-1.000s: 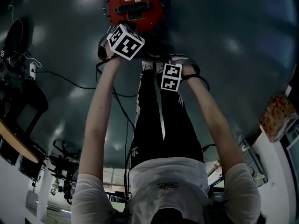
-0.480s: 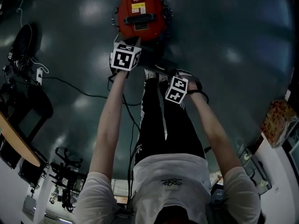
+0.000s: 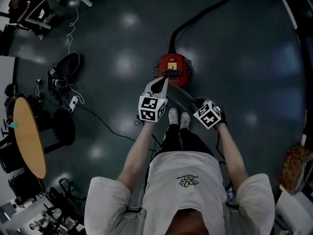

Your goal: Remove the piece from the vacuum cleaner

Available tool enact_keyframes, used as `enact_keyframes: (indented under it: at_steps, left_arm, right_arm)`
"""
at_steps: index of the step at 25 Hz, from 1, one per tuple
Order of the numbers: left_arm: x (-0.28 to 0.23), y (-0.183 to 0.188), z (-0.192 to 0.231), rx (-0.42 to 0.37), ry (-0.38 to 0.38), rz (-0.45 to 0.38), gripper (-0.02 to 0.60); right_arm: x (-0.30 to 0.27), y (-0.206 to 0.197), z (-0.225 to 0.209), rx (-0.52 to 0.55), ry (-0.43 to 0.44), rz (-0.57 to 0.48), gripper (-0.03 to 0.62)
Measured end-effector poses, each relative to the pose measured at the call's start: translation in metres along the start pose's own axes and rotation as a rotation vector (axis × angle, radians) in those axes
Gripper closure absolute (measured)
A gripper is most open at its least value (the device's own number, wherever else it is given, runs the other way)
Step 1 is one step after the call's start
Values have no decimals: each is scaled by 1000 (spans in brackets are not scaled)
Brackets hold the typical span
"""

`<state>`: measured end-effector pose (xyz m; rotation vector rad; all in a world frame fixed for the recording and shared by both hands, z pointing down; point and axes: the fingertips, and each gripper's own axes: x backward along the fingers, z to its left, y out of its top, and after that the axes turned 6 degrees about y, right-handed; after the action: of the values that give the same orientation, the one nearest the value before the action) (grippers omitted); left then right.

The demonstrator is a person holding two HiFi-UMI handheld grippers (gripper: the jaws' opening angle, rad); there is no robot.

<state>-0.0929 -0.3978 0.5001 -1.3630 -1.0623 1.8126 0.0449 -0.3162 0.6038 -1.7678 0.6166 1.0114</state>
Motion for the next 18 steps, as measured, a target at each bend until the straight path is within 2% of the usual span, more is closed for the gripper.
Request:
enact_keyframes:
  at_steps: [2,5,9,13,18]
  left_arm:
    - [22,57,-5,-18,9,-111,581]
    - [53,132,-8,7,36,-287,581]
    - [93,202,-19,-32,40,-454,581]
    - [124,244,-22,-69,55,-553,581]
    - [141,259,-9,-86,81,-589,581]
  right_arm:
    - [44,53,-17,40,-84,-106,557]
    - [103,127,-29,114,-183,-263,557]
    - [173,202,-20,160,-256,-485,557]
    - [236,248,-15,144,-328,-683,558]
    - [285,274,-16,97,-401,-837,557]
